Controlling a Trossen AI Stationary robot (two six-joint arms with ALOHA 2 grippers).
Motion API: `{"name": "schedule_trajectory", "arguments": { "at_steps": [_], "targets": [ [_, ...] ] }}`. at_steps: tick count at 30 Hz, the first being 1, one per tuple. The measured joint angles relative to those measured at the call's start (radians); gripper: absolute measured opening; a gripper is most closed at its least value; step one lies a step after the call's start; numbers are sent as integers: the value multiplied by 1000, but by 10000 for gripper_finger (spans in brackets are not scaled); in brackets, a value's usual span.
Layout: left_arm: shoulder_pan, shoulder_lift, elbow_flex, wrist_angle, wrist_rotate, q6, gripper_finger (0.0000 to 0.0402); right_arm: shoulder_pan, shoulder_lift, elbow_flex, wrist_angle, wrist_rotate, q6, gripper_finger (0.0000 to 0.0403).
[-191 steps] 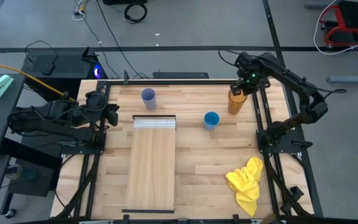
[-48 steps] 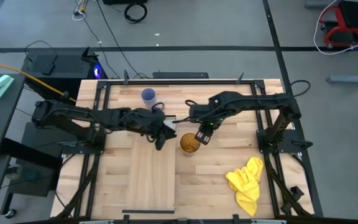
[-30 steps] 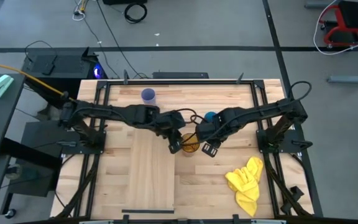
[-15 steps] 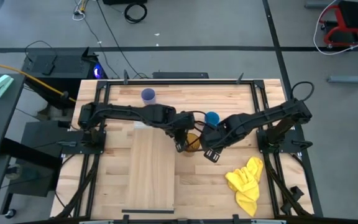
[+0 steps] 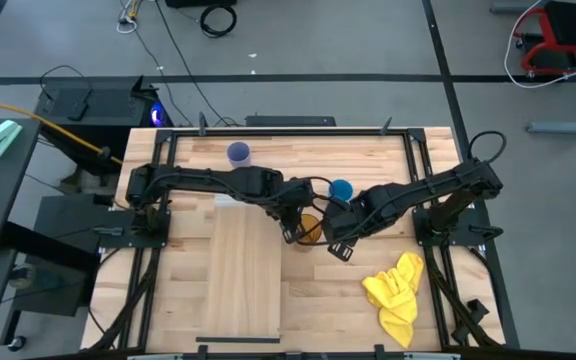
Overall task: Stack small to large cups/mugs on shelf
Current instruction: Put the brown cup on the shelf
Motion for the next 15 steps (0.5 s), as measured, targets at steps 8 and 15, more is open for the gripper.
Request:
{"name": "schedule_trajectory", "arguments": {
  "at_steps": [8,15],
  "targets": [
    [6,51,0,3,20,-12,157,0,0,0,15,2,-5,122],
    [7,64,-1,12,27,-27,139,0,0,0,22,3,-5,122]
  ]
}}
